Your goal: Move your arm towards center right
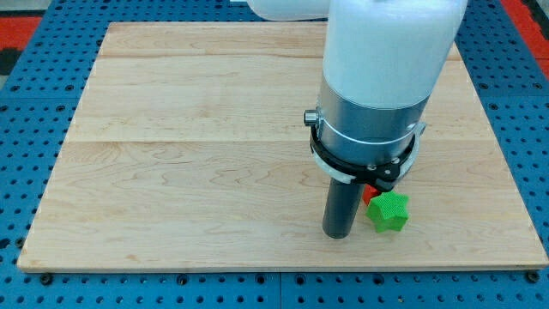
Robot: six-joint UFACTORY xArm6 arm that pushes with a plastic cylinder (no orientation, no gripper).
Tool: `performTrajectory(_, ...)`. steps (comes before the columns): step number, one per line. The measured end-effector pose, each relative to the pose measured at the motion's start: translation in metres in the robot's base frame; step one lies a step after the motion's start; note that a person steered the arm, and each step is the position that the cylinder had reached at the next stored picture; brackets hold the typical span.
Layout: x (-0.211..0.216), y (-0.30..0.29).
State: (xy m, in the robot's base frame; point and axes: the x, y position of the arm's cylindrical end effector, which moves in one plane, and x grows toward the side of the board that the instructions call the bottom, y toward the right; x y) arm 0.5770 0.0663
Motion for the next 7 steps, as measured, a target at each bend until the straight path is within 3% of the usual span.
performTrajectory(1,0.0,0.0)
performTrajectory(3,0.042,0.002)
performTrajectory(7,0.041,0.038)
